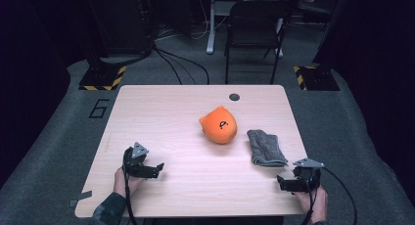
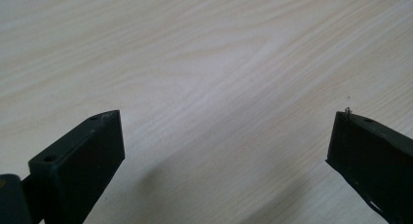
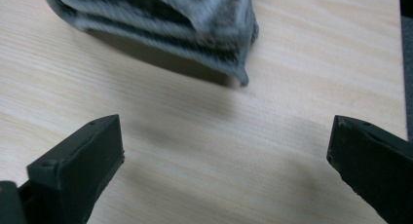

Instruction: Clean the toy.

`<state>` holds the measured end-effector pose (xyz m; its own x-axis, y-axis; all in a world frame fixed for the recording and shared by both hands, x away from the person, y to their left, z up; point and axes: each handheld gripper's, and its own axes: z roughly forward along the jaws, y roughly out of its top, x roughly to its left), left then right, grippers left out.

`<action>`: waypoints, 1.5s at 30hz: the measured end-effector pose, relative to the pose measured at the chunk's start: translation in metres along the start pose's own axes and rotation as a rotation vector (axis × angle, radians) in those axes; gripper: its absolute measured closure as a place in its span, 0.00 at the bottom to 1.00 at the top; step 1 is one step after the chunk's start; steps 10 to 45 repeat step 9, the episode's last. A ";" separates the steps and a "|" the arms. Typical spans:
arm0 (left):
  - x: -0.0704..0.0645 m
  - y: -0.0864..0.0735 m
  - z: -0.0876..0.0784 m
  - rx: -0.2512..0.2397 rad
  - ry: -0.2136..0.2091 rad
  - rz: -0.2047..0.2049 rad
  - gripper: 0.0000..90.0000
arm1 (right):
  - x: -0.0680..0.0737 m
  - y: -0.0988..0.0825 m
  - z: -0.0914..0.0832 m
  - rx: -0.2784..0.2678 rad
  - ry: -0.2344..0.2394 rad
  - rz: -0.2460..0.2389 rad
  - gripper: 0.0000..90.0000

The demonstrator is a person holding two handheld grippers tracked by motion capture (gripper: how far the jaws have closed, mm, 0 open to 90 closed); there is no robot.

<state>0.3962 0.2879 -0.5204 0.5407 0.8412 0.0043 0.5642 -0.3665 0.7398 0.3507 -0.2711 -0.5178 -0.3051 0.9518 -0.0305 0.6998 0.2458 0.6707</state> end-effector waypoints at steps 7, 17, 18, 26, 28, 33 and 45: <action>0.008 -0.004 0.010 0.037 0.017 -0.004 0.00 | -0.008 -0.006 0.007 -0.027 0.036 0.007 0.00; 0.007 -0.004 0.011 0.031 0.016 0.001 0.00 | -0.009 -0.007 0.008 -0.040 0.044 0.007 0.00; 0.007 -0.004 0.011 0.031 0.016 0.001 0.00 | -0.009 -0.007 0.008 -0.040 0.044 0.007 0.00; 0.007 -0.004 0.011 0.031 0.016 0.001 0.00 | -0.009 -0.007 0.008 -0.040 0.044 0.007 0.00; 0.007 -0.004 0.011 0.031 0.016 0.001 0.00 | -0.009 -0.007 0.008 -0.040 0.044 0.007 0.00; 0.007 -0.004 0.011 0.031 0.016 0.001 0.00 | -0.009 -0.007 0.008 -0.040 0.044 0.007 0.00; 0.007 -0.004 0.011 0.031 0.016 0.001 0.00 | -0.009 -0.007 0.008 -0.040 0.044 0.007 0.00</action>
